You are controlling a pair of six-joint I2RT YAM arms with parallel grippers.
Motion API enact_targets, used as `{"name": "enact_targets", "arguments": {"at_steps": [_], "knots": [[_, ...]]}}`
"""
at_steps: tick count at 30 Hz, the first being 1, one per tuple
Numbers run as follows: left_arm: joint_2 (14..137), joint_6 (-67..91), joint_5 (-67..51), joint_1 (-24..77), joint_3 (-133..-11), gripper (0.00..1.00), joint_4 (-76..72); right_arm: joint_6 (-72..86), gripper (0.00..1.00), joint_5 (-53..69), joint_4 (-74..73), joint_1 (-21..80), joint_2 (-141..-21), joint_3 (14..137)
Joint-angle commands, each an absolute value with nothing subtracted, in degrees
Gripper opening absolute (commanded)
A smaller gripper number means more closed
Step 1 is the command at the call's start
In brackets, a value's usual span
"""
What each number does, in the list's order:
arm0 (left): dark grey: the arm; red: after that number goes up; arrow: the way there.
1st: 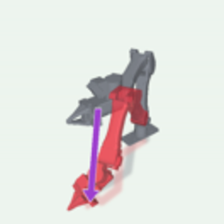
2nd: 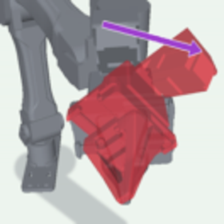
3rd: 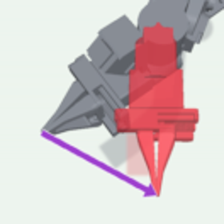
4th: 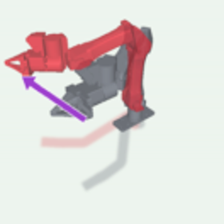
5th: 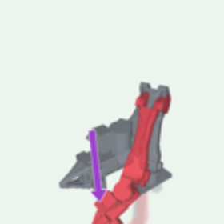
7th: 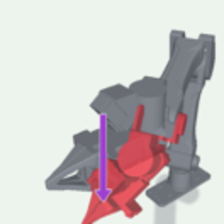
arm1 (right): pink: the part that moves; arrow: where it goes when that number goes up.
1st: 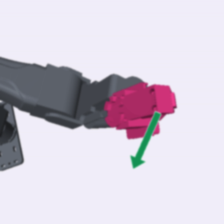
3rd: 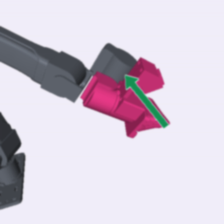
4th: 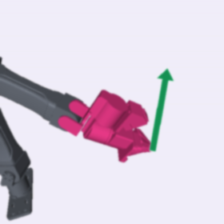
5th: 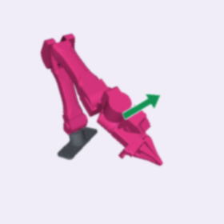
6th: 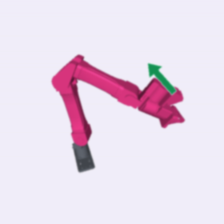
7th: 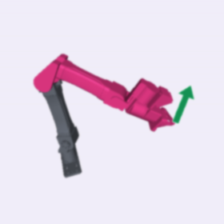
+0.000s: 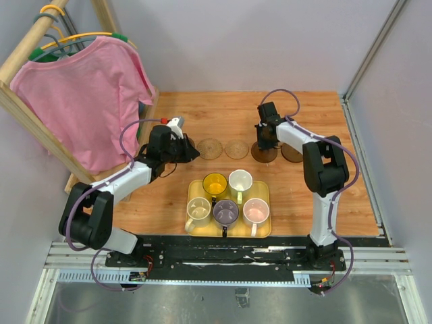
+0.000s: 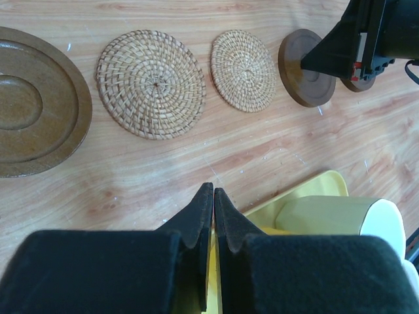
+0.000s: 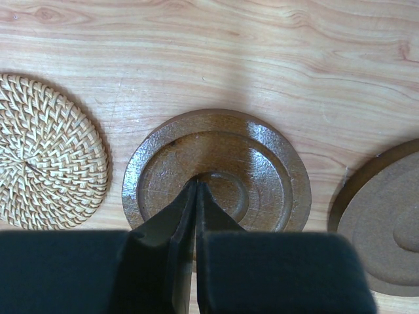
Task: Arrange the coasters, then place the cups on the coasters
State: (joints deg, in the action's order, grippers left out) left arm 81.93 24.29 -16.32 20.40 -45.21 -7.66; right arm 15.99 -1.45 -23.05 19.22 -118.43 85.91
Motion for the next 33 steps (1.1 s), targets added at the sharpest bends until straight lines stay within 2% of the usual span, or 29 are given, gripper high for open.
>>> {"name": "enact_targets", "arguments": {"at_steps": [1, 8, 20, 33], "knots": [[82.32, 23.91, -16.32, 20.74, -44.32, 0.08, -9.48, 15.34, 0.04, -1.62, -25.93, 18.48, -121.29, 86.96], [81.7, 23.69, -16.94, 20.77, -43.9, 0.07, -10.52, 14.52, 0.04, -3.56, -27.75, 18.51, -116.3, 87.74], [78.38, 22.77, -17.08, 20.74, -43.94, 0.08, -11.45, 14.85, 0.06, -10.37, -28.74, 15.03, -103.96, 80.97], [76.11, 22.03, -13.45, 20.8, -41.12, 0.09, -12.39, 15.61, 0.05, -9.84, -28.61, 5.15, -104.84, 77.36]]}}
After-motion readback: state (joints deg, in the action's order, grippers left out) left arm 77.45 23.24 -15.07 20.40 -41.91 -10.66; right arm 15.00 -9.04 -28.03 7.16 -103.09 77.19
